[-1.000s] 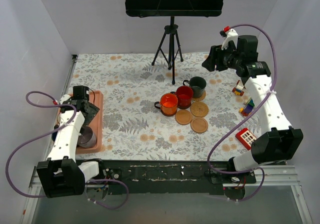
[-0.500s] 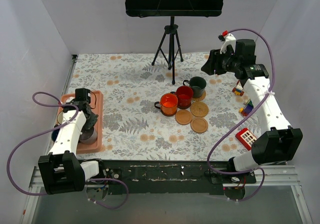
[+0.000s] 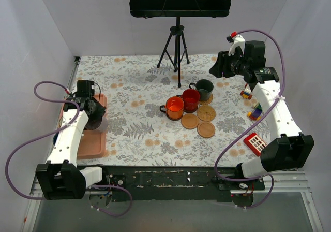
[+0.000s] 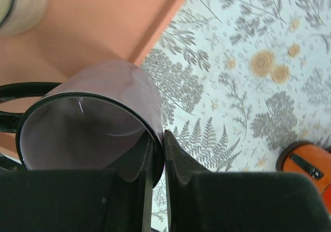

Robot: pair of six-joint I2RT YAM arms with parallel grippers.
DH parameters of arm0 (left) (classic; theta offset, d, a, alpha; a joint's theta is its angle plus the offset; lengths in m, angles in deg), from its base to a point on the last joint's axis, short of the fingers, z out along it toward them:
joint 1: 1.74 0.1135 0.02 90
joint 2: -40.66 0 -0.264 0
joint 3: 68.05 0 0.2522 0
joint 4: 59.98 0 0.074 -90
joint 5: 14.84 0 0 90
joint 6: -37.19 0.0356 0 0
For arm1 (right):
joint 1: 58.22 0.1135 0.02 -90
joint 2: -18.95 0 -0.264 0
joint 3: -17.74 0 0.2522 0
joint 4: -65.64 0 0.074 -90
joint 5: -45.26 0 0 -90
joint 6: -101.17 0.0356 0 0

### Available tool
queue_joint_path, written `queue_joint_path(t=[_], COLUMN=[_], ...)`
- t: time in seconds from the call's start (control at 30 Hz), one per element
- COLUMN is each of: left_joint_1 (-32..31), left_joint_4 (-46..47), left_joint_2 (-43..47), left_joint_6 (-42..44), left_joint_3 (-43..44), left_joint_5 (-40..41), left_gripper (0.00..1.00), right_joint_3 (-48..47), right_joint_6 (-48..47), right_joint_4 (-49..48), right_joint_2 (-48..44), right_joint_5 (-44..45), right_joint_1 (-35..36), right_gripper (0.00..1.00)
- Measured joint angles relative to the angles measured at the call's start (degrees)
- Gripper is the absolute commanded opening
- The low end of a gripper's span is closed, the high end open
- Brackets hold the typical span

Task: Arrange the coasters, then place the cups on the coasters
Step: Place the cup at the center of the board.

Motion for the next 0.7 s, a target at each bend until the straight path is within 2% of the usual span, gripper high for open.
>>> queue_joint_path(t=[0.37,0.57,0.7], left_joint_1=[-15.69,-22.29,-28.02], left_joint_4=[-0.76,-0.83,0.17], left_joint_2=[-2.21,-3.67,-4.72], left_joint_6=[1.49,-4.09,-9.75], left_joint_3=[3.74,5.33,5.14], left_joint_5=[-2.45,-2.25,-2.43], left_gripper=[0.0,0.0,0.0], right_joint_3=[-0.33,0.0,1.84], right_joint_6=[0.02,0.5,1.6], right_joint_4=[1.57,1.84,1.6], right_joint_2=[0.0,-0.48,-2.69], right_joint_5=[1.53,2.23,4.42], right_joint_1=[1.33,3.85,8.85], right_gripper=[0.56,0.56,0.56])
